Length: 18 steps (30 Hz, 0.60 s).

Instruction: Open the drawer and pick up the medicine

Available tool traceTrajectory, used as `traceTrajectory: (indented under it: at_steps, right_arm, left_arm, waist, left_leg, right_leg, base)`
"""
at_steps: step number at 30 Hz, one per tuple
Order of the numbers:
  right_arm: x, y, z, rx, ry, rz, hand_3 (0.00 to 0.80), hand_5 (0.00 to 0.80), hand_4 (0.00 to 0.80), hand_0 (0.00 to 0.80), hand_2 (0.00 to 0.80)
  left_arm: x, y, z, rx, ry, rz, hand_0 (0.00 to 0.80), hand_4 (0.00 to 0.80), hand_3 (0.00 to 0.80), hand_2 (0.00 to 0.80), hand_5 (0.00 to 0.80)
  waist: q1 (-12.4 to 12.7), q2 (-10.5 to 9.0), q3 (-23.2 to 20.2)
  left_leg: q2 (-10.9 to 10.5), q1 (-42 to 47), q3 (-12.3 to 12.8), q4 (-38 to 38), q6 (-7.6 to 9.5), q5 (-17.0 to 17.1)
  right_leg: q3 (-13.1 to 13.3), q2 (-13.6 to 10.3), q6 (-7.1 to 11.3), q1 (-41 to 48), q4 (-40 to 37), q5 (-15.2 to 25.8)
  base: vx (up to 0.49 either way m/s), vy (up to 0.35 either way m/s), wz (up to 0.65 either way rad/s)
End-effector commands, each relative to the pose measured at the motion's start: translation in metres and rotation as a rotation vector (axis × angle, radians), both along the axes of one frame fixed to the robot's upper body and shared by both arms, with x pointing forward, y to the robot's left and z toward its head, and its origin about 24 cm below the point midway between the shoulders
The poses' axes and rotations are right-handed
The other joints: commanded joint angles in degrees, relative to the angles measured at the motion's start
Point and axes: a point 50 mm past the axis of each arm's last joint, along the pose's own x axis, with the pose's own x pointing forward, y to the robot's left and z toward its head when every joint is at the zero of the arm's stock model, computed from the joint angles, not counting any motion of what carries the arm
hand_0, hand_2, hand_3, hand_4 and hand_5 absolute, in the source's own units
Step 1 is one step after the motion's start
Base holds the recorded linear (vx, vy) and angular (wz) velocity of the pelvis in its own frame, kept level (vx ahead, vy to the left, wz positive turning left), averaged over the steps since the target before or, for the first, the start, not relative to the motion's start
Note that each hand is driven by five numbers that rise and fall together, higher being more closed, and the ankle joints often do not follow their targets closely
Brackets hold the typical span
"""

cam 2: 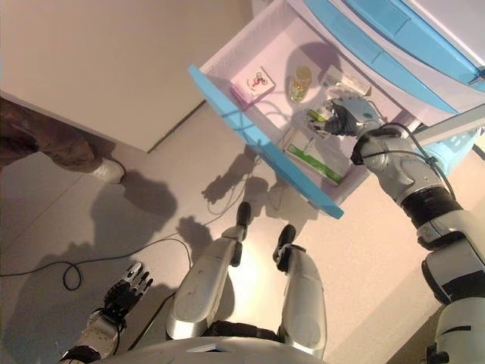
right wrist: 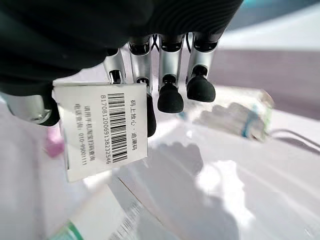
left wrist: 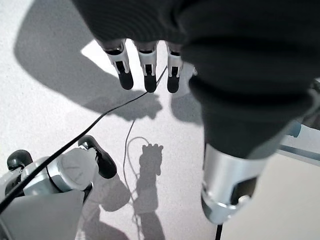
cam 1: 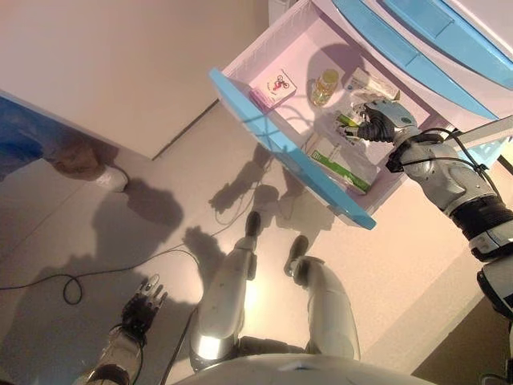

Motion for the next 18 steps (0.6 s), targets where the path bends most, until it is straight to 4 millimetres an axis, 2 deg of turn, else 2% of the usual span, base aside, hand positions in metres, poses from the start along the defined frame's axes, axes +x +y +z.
traceTrajectory:
  at_steps: [1,9,18]
  right_arm:
    - [-0.012,0.014,0.031,-0.021,-0.096,0.117,0.8,0.8,0.8,0.8,0.8]
    - [-0.047,0.052,0.062,0.009,-0.108,0.402,0.8,0.8,0.8,0.8,0.8]
    - [-0.095,0.083,0.079,0.108,0.011,0.733,0.8,0.8,0.8,0.8,0.8]
  left_arm:
    - [-0.034,0.013,-0.005,0.049,0.064,0.032,0.0,0.0,0.0,0.0,0.0]
    - [-0.04,0.013,-0.008,0.056,0.083,0.054,0.0,0.0,0.0,0.0,0.0]
    - [-0.052,0.012,-0.013,0.063,0.111,0.068,0.0,0.0,0.0,0.0,0.0]
  waist:
    - [-0.7,-1.76,-1.9]
    - [-1.4,-2.86,-3.6]
    - [-2.1,-4.3,-6.7]
  left_leg:
    - [1.0,0.2,-0.5,9.0,-1.09,-12.9]
    - [1.3,2.7,0.1,7.4,-1.5,-13.3]
    - [1.6,6.6,0.5,4.8,-2.2,-13.5]
  right_leg:
    - [3.2,-2.6,6.95,2.4,-8.8,8.5]
    - [3.7,-2.0,7.17,4.9,-10.5,8.1]
    - [4.5,-1.5,7.57,9.3,-13.6,7.8]
  base:
    - [0.0,0.0,0.0]
    - [0.021,-0.012,-0.03]
    - [0.05,-0.024,-0.07]
